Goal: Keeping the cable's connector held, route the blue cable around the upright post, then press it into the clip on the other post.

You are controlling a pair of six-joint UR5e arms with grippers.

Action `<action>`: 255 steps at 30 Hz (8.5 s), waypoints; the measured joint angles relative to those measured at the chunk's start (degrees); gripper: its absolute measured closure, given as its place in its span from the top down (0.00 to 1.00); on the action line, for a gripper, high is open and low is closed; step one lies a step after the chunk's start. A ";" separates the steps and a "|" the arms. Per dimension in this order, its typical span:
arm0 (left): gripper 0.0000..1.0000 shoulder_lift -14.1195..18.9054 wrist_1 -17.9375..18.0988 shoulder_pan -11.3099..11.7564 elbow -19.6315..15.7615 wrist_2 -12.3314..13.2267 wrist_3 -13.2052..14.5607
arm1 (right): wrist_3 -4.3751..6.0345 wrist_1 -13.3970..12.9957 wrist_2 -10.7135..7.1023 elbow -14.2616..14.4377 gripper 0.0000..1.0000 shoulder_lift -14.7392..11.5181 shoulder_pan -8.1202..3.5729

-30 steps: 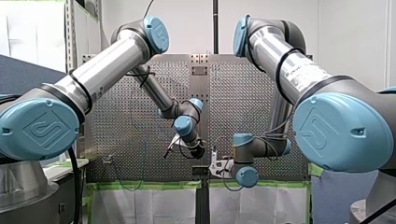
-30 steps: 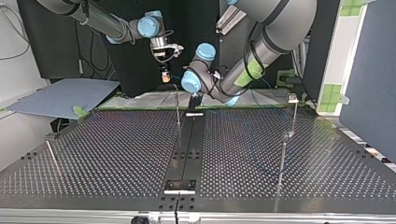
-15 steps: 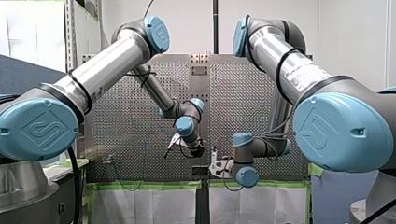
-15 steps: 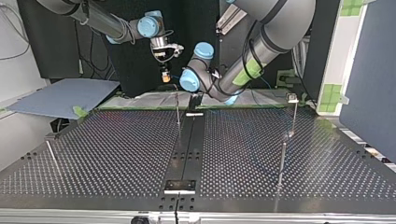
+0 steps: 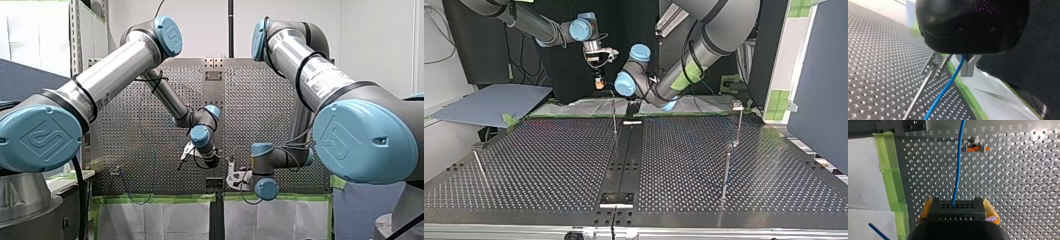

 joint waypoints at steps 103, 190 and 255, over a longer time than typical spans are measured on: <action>0.00 -6.12 20.40 4.38 0.13 10.91 -22.50 | 0.32 5.73 -4.68 -12.18 0.00 3.86 -10.34; 0.54 -8.59 17.28 6.90 4.84 14.34 -21.59 | -1.45 14.36 -6.02 -20.90 0.00 5.98 -15.96; 1.00 0.92 7.96 -1.01 -3.17 6.86 -10.91 | -1.31 15.30 -6.61 -20.91 0.00 5.98 -16.21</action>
